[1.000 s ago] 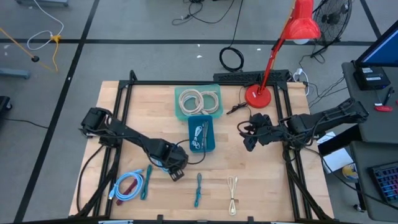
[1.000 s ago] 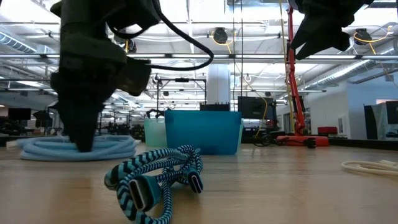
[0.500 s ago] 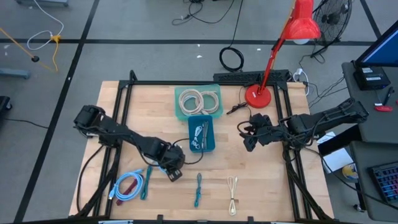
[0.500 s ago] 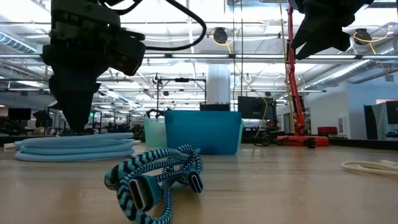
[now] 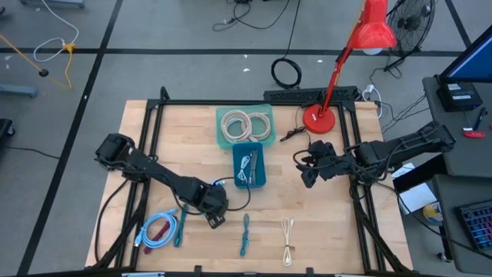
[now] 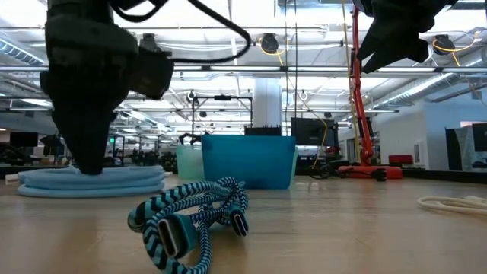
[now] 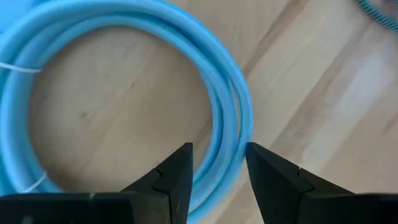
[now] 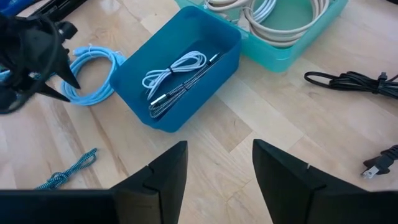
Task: Pick & Place USB Port
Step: Put the top light blue HDMI cable into the green bin
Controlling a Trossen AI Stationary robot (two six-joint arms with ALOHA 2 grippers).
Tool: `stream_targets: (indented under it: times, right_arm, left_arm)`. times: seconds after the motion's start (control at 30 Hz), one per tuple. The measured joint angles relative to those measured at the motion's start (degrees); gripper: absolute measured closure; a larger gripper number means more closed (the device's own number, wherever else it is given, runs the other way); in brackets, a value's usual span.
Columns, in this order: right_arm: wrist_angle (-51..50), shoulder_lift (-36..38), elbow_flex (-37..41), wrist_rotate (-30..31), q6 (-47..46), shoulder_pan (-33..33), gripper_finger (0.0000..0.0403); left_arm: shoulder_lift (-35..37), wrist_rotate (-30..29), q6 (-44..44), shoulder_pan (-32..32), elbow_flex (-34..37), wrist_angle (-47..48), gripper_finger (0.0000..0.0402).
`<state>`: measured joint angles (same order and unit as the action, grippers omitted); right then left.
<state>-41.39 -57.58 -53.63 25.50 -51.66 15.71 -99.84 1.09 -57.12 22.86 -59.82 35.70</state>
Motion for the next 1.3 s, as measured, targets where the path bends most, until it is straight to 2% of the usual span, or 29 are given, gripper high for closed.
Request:
stream_targets:
  times: [0.23, 0.4, 0.47, 0.57, 0.63, 0.73, 0.8, 0.97, 1.03, 1.13, 1.3]
  right_arm:
    - [0.0, 0.0, 0.0, 0.1, 0.0, 0.0, 0.0232]
    - [0.0, 0.0, 0.0, 0.2, -0.1, 0.0, 0.0232]
    - [0.0, 0.0, 0.0, 0.2, -0.2, 0.0, 0.0232]
    - [0.1, 0.0, 0.0, 0.2, -0.1, 0.0, 0.0232]
    - [0.4, 0.0, 0.0, 0.2, -0.1, 0.0, 0.0232]
    - [0.7, 0.0, 0.0, 0.2, -0.2, 0.0, 0.0232]
    - [0.8, 0.0, 0.0, 0.2, -0.6, 0.0, 0.0232]
    - [0.9, 0.0, 0.0, 0.0, -0.8, 0.1, 0.0232]
    - [1.0, 0.0, 0.0, 0.0, -1.2, 0.1, 0.0232]
    - [1.7, 0.0, 0.0, 0.0, -1.2, 0.1, 0.0232]
    - [3.8, 0.0, 0.0, 0.2, -0.3, 0.1, 0.0232]
  left_arm:
    - [-6.6, 1.2, 4.7, 0.9, -4.6, 2.4, 0.0250]
    - [-12.5, -1.1, 6.0, 0.9, -10.8, 10.7, 0.0253]
    - [-14.2, -0.5, 6.5, 0.3, -12.5, 13.3, 0.0274]
    - [-15.7, 1.0, 8.6, -1.0, -13.8, 14.5, 0.0347]
    - [-15.9, 1.5, 9.0, -1.6, -14.3, 15.0, 0.0380]
    - [-15.1, 0.2, 7.5, -2.0, -16.2, 19.3, 0.0382]
    - [-13.7, -4.5, 7.0, -1.9, -17.7, 24.8, 0.0383]
    - [-6.1, -9.8, 8.1, -3.9, -23.6, 30.0, 0.0386]
    - [-4.3, -10.0, 10.4, -6.1, -25.4, 31.3, 0.0386]
    - [-1.9, -11.2, 15.1, -12.8, -28.9, 32.4, 0.0386]
    - [-2.4, -7.2, 26.1, -26.0, -35.8, 32.0, 0.0387]
